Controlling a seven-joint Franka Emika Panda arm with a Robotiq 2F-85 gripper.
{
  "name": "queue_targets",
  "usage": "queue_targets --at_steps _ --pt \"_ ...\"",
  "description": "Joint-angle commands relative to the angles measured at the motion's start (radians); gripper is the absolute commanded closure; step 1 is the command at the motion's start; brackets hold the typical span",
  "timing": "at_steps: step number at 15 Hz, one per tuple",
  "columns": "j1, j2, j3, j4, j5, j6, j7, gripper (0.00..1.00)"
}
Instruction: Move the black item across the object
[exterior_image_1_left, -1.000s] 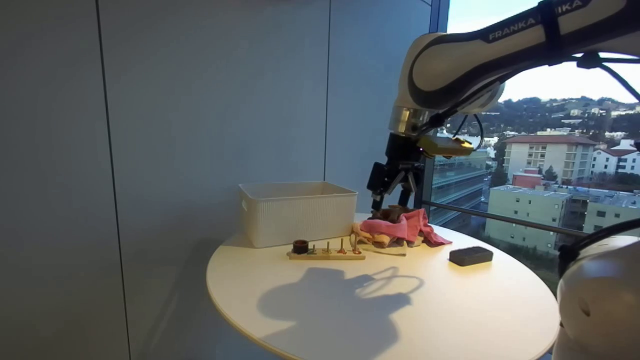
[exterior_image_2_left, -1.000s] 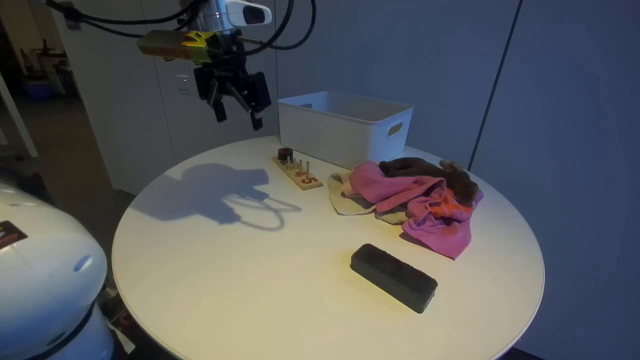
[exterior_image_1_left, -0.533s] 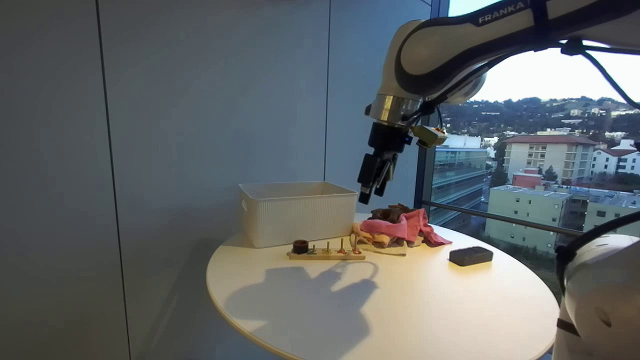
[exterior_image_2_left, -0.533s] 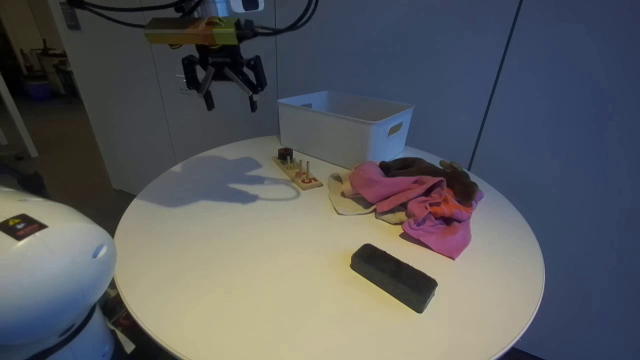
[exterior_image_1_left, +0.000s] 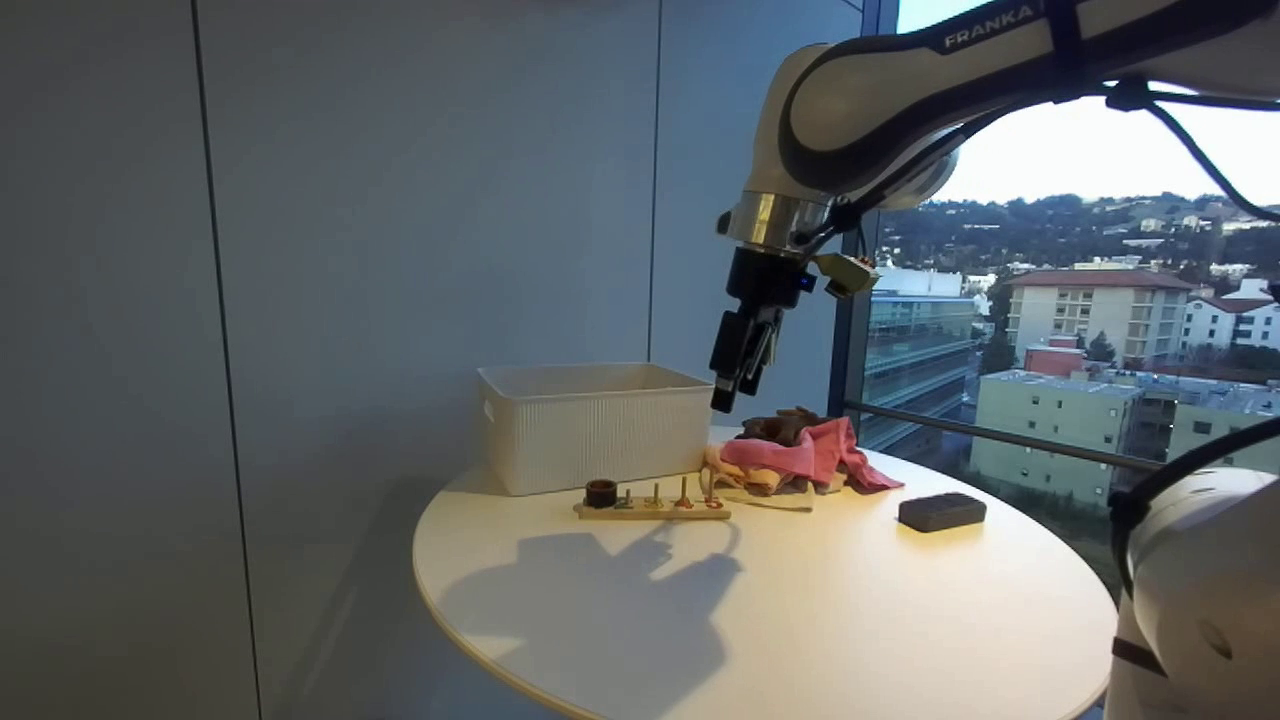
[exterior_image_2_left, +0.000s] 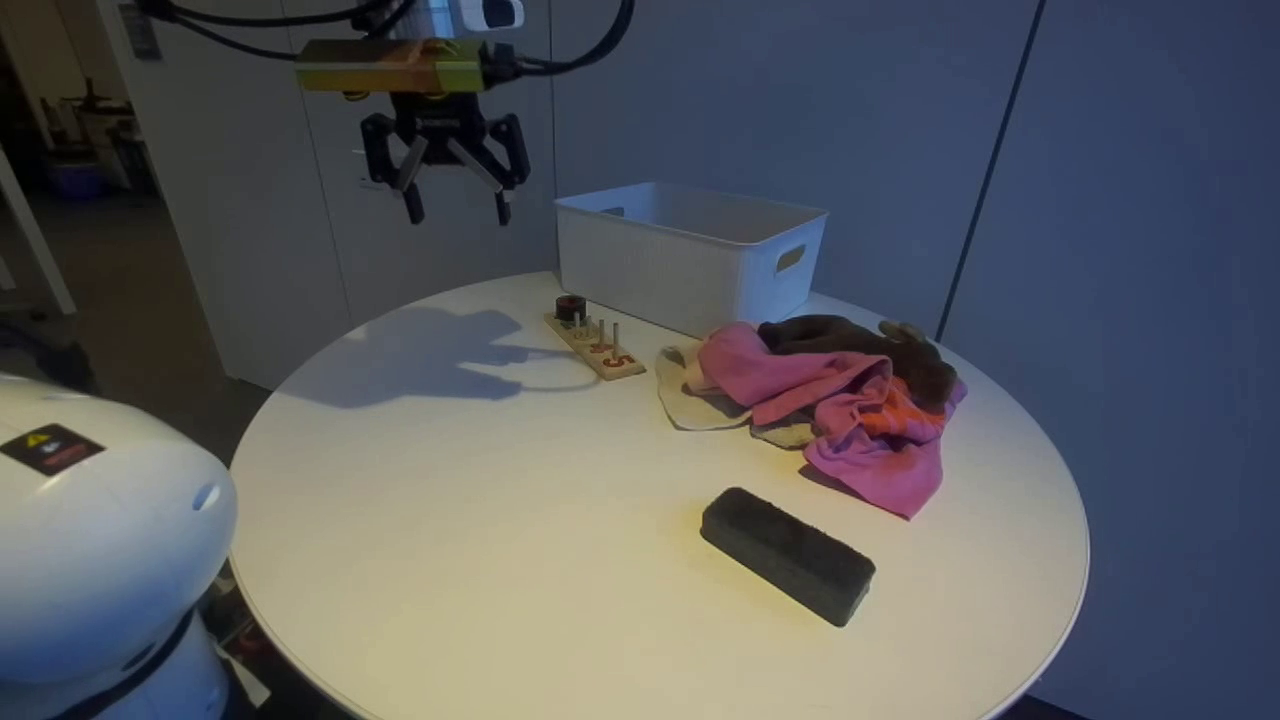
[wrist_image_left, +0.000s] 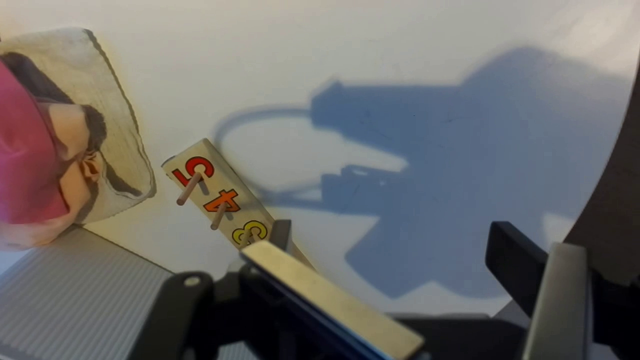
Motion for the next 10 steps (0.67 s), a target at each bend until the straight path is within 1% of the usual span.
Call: queue_targets --at_steps 1,2,3,6,8,10 --pt "0.003 0.001 -0.002 0.002 -0.002 -0.002 0.002 0.00" --pt "0.003 0.001 -0.002 0.002 -0.002 -0.002 0.002 0.00" --pt "-0.005 0.024 0.013 0.008 -0.013 0.030 0.028 0.00" --pt "0.006 0.108 0.030 0.044 -0.003 0.071 0.046 0.00" --pt "0.013 0.178 0.031 0.078 0.011 0.085 0.050 0.00" --pt "0.011 0.257 0.040 0.109 -0.003 0.135 0.050 0.00"
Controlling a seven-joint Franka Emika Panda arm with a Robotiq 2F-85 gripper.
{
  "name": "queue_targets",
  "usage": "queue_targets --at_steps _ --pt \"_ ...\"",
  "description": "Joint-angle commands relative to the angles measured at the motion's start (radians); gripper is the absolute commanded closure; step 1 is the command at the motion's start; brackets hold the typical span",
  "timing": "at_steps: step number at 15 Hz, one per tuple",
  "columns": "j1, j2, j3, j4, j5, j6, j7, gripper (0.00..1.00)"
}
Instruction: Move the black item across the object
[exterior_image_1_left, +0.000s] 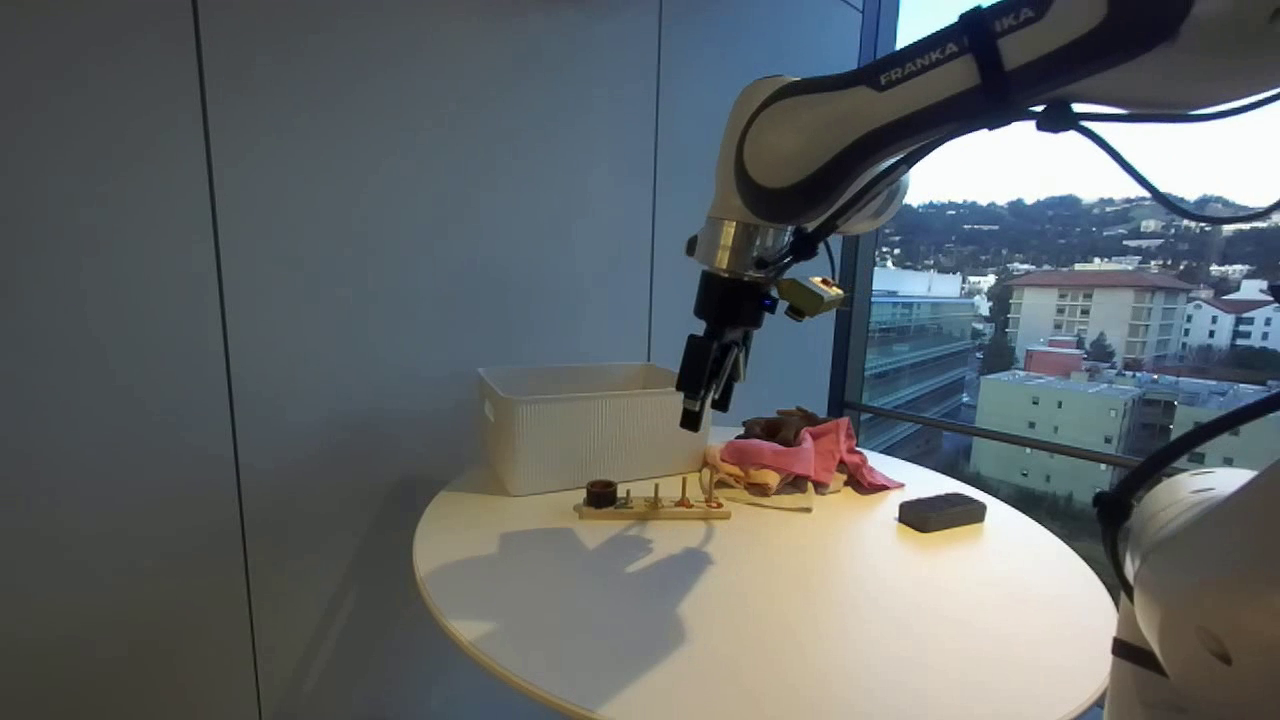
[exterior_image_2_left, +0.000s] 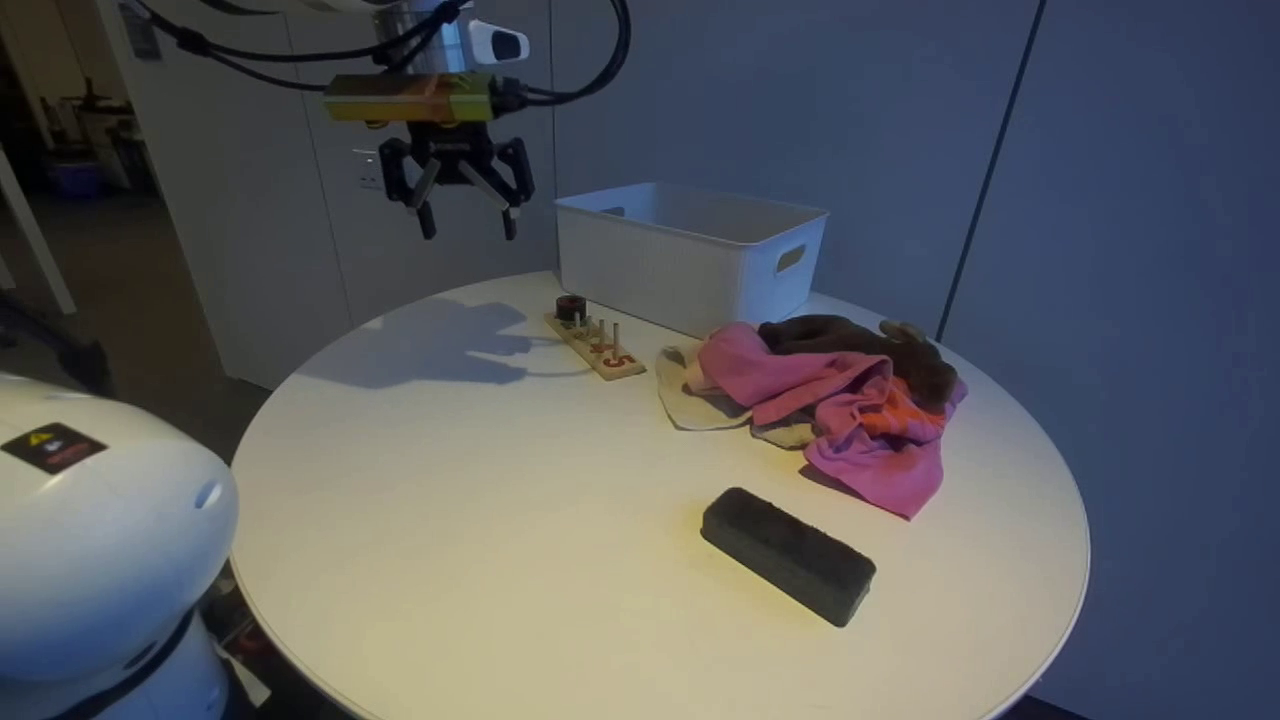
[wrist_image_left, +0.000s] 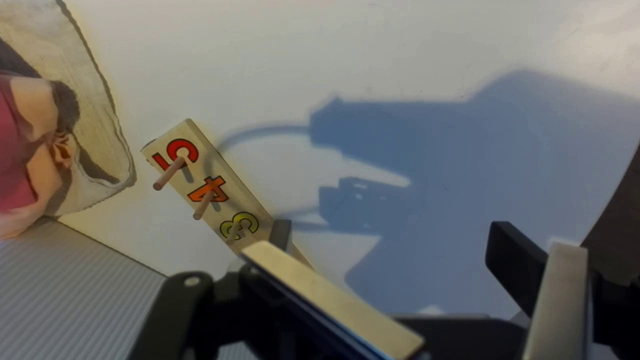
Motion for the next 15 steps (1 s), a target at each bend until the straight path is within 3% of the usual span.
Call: queue_targets --at_steps 1,4,11,15 --pt "0.003 0.171 0.013 0.104 -0.007 0.067 0.009 0.00" --pt "-0.006 0.308 0.019 0.176 -0.027 0.120 0.002 0.00" --pt "-0.042 0.588 0.022 0.409 -0.144 0.122 0.025 0.00" --pt "-0.048 0.683 0.021 0.501 -0.089 0.105 -0.049 0.00"
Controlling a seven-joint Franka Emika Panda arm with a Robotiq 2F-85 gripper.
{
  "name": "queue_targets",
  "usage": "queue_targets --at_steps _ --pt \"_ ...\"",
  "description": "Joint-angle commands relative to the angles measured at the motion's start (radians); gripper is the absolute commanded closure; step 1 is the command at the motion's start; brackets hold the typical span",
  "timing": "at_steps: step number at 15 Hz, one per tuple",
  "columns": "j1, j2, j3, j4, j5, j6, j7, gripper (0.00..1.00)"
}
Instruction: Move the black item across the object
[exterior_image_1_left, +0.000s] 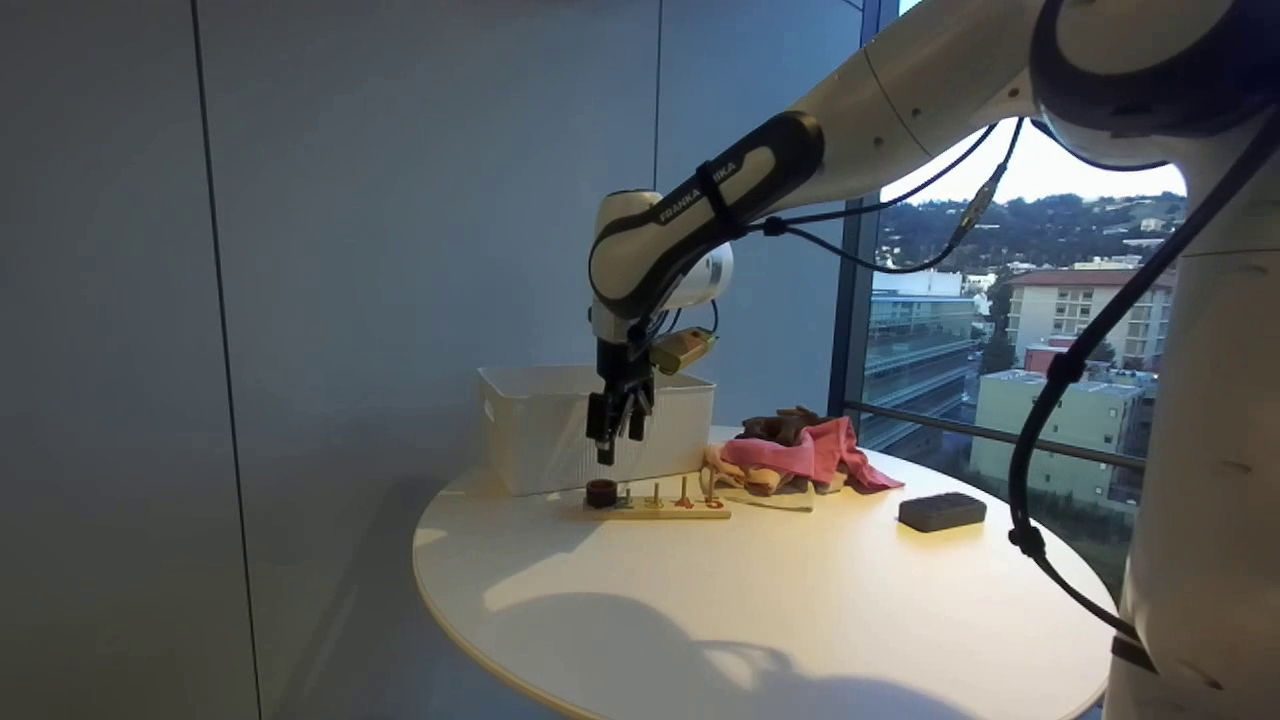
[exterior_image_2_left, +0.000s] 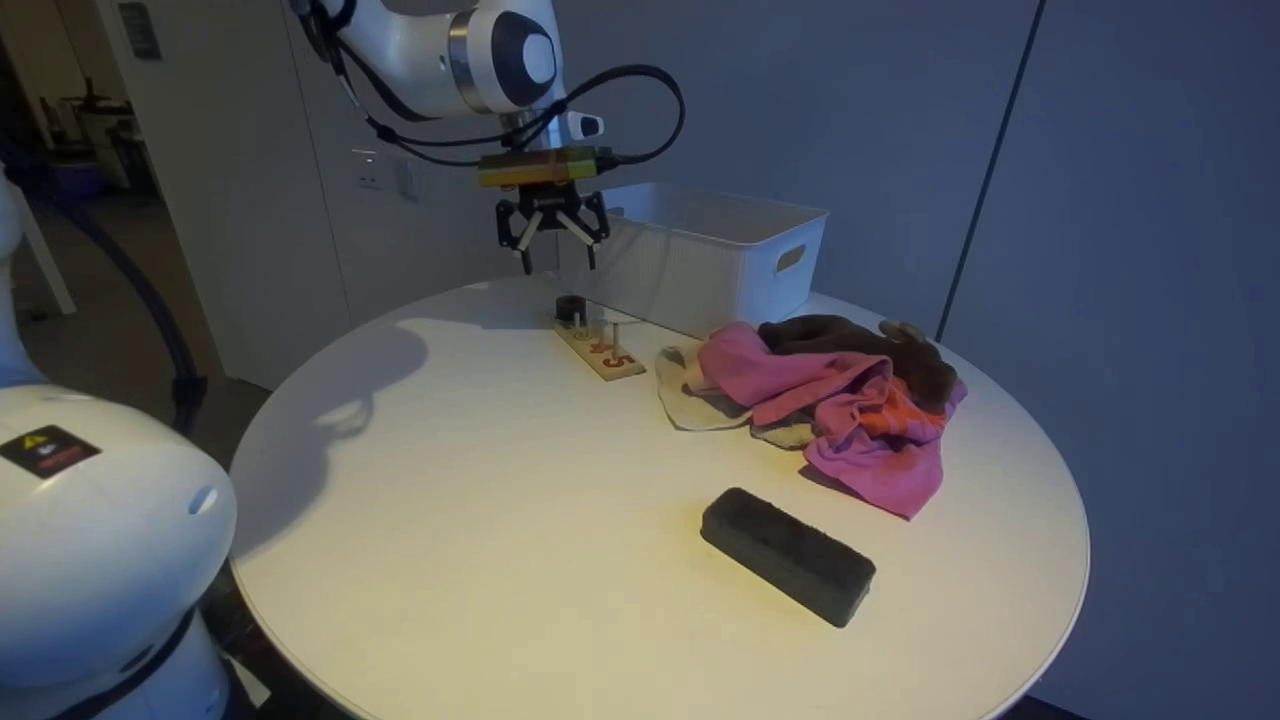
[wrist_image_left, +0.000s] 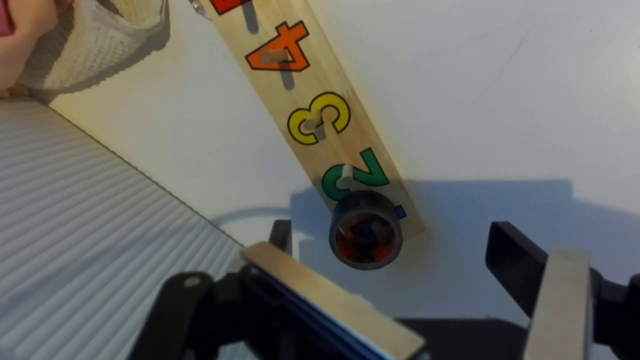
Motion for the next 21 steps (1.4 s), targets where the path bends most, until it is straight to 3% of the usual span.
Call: queue_targets --at_steps 1,12,21 --pt "-0.018 0.097 0.014 0.114 0.030 -0.024 -0.053 0.00" --pt "-0.055 0.222 0.020 0.198 0.128 -0.002 -0.040 0.00" --pt "-0.025 0.255 0.015 0.186 0.094 0.025 0.190 0.00"
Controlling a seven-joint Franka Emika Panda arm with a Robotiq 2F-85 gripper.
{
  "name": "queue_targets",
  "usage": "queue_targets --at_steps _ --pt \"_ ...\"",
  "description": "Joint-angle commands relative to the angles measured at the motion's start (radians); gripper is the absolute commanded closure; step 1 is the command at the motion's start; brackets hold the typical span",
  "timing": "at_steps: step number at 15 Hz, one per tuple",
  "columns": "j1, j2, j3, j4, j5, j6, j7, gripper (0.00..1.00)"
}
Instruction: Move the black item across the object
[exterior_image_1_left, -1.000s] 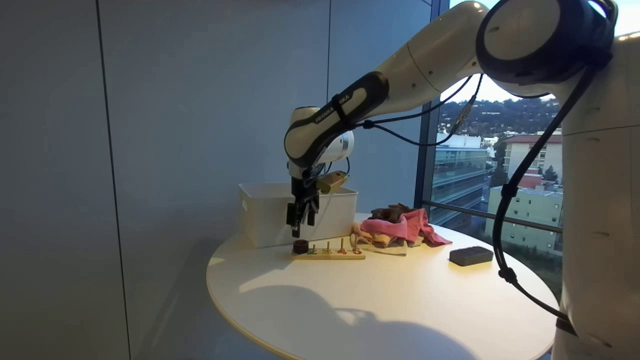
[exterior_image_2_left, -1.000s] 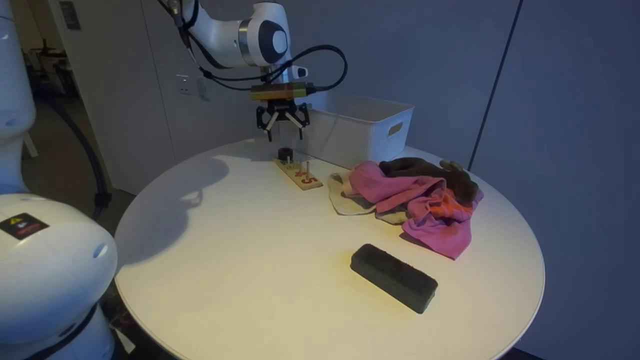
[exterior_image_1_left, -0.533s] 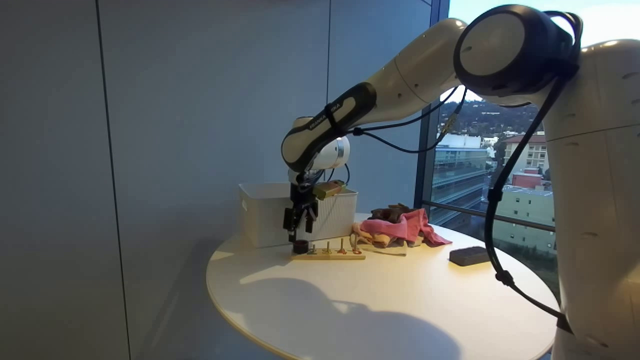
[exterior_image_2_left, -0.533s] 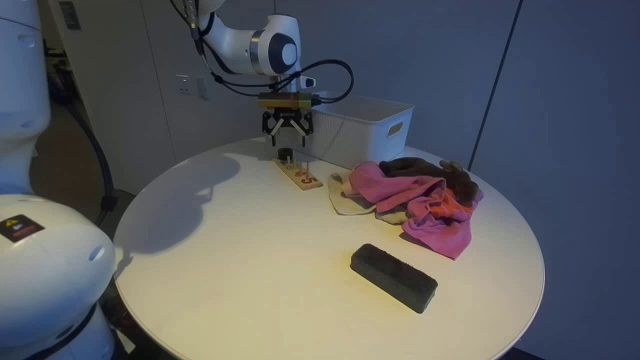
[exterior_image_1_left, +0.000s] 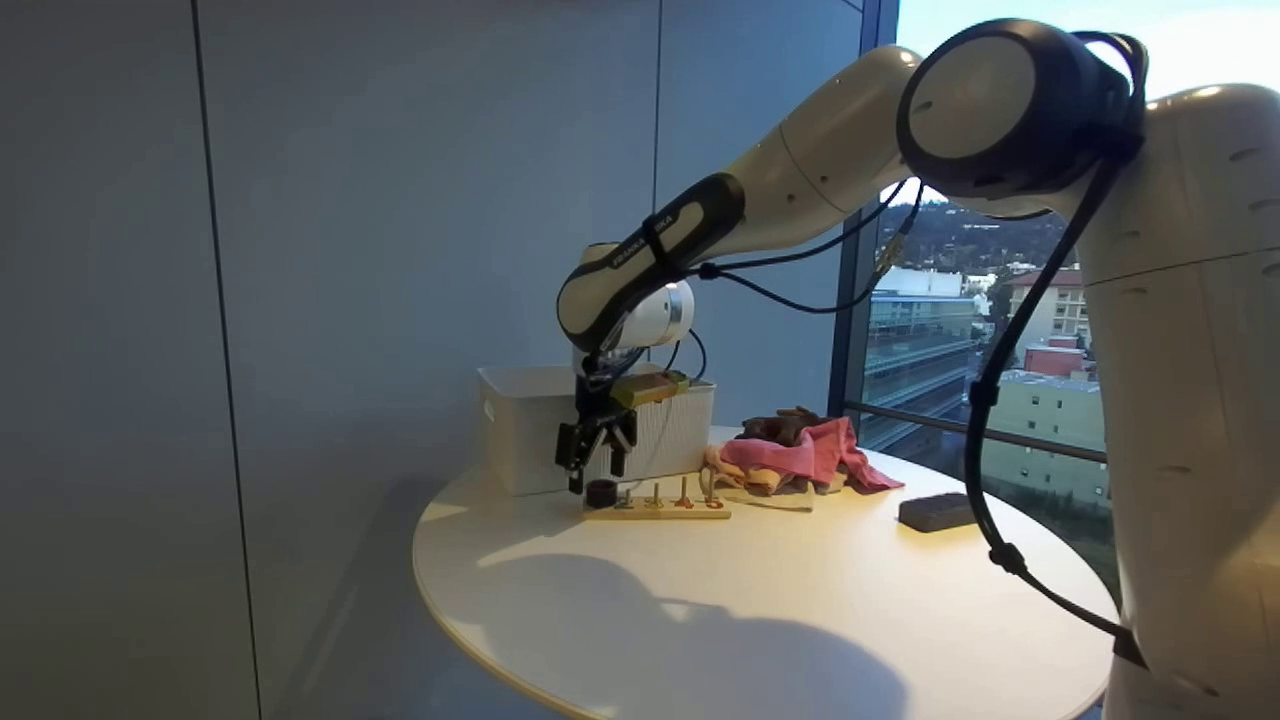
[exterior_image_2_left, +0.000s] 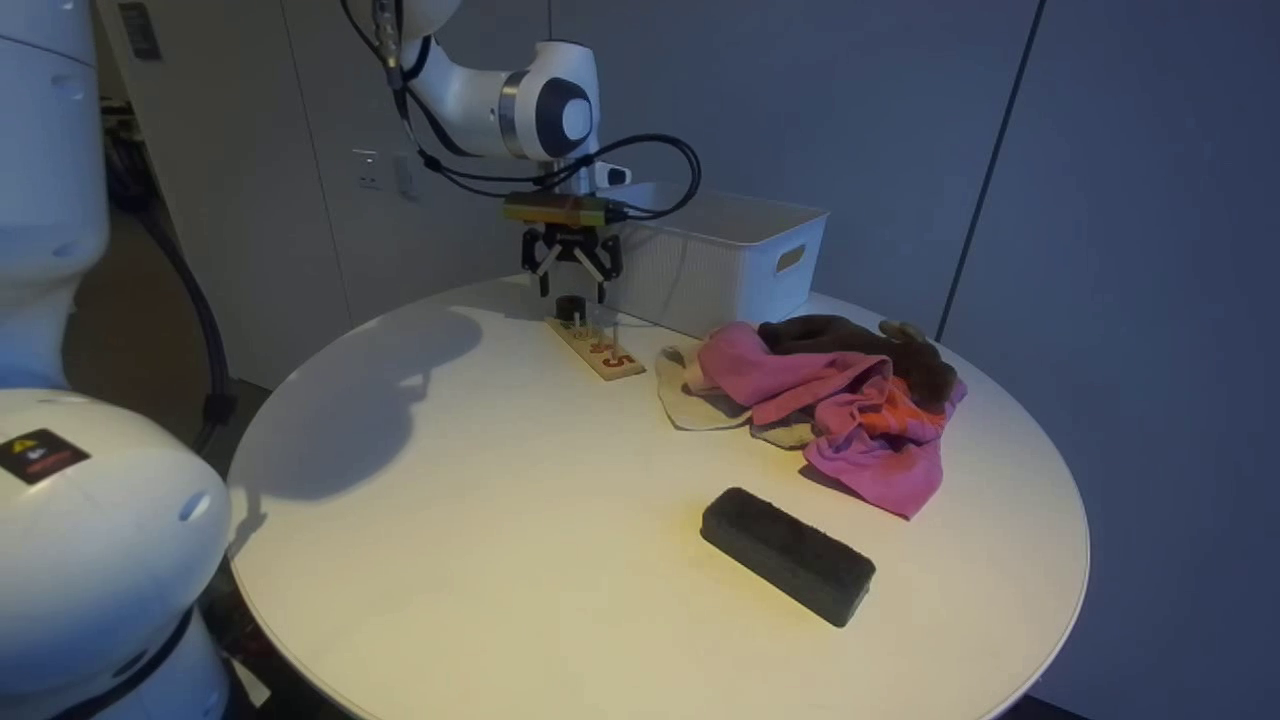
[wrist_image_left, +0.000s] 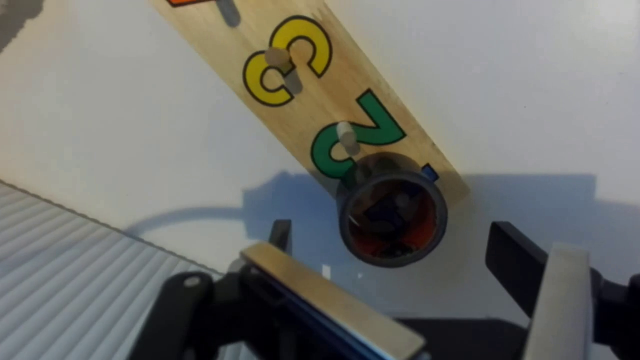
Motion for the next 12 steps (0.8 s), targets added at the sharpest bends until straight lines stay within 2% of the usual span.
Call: queue_targets --at_steps 1,2,3,10,11,12 --pt "0.011 0.025 0.005 0.017 -0.024 0.023 0.092 0.00" --pt "0.013 0.030 0.003 0.017 -0.026 0.024 0.111 0.00" --pt "0.014 0.032 0.003 0.014 -0.026 0.028 0.119 0.21" --pt "0.013 0.032 0.006 0.011 -0.017 0.014 0.135 0.73" --pt "0.009 0.025 0.012 0.012 0.000 -0.007 0.122 0.80" --pt "0.004 0.021 0.018 0.015 0.019 -0.030 0.106 0.81"
